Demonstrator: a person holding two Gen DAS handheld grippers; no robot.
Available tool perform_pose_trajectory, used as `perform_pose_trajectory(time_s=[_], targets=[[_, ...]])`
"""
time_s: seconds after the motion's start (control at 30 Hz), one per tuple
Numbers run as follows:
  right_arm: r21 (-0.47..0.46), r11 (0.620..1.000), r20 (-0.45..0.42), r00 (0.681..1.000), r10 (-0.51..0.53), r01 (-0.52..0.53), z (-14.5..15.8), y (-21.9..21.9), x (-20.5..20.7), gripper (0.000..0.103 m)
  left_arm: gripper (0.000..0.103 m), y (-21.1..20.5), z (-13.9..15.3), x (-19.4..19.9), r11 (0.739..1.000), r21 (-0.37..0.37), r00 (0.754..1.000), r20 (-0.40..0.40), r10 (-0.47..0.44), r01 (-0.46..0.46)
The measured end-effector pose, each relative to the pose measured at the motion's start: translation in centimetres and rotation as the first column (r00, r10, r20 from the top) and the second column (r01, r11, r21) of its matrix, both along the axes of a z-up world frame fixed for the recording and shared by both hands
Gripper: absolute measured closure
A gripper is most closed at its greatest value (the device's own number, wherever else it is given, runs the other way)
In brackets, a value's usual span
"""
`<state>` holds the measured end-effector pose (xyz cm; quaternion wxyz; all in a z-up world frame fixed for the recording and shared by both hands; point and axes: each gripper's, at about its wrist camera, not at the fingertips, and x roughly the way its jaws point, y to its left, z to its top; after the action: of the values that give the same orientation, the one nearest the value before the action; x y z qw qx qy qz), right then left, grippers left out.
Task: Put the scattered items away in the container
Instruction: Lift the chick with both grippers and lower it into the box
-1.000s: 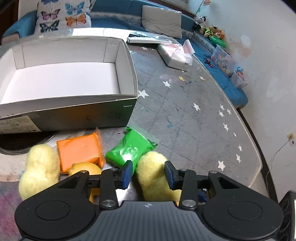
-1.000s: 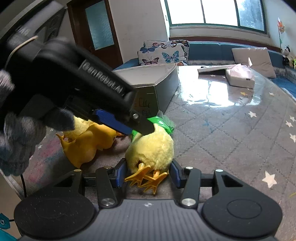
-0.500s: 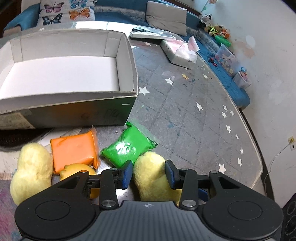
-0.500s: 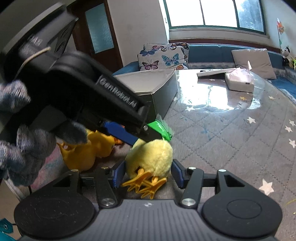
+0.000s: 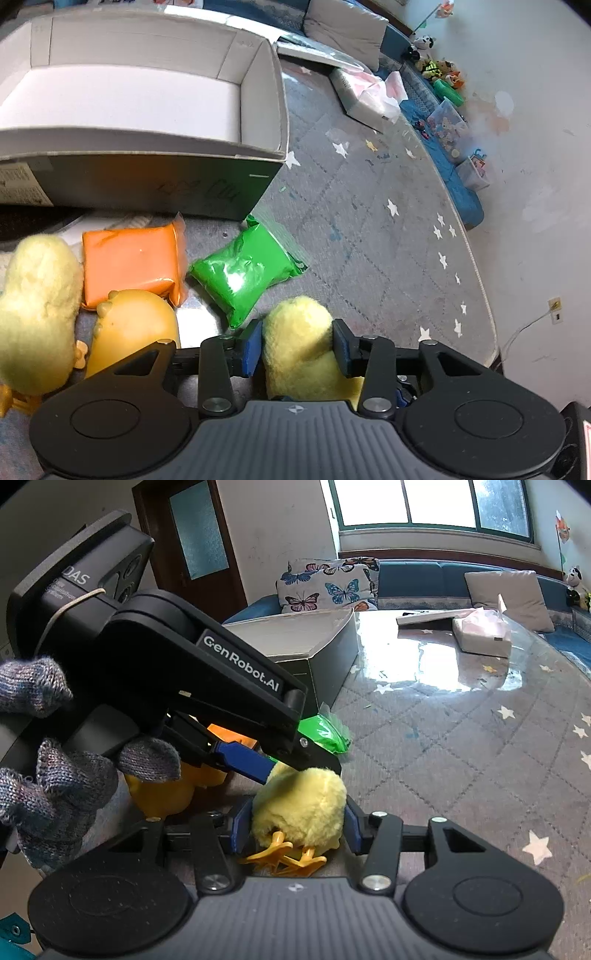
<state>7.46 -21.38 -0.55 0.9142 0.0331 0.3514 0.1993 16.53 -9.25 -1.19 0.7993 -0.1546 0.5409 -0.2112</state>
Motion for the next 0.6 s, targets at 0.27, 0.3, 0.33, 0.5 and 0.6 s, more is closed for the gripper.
perform_pose_trajectory(time_s=[0.27,0.3,0.33,0.5,0.6], targets=[[-0.022,1.0,0.002,1.0,0.003,-0.003,0.2,0.3,-1.0,0.053,0.062,-0.2,0.4,-1.2,1.0,0.028,0.998,0.06,-0.001,-0.001],[-0.028,1.0,0.005,1.0,0.009,-0.009,0.3,0.4,-1.1,0.053,0.062,-0.2,0.6,-1.3,0.999,0.033,0.998,0.069,-0.002,-0.001],[-0.037,0.999,0.01,1.0,0.016,-0.016,0.4,0.6,-1.2,0.053,0.062,-0.1,0.9,-1.4,0.999,0.035,0.997,0.077,0.002,-0.004],[-0.043,0.998,0.064,0.997,0.039,-0.036,2.2,1.3,-1.0,0.053,0.062,1.2,3.3,-1.3,0.999,0.014,0.99,0.137,0.029,-0.031],[-0.051,0.997,0.109,0.992,0.059,-0.054,3.6,2.0,-0.1,0.053,0.062,2.1,5.1,-0.4,0.999,0.006,0.981,0.186,0.049,-0.051]])
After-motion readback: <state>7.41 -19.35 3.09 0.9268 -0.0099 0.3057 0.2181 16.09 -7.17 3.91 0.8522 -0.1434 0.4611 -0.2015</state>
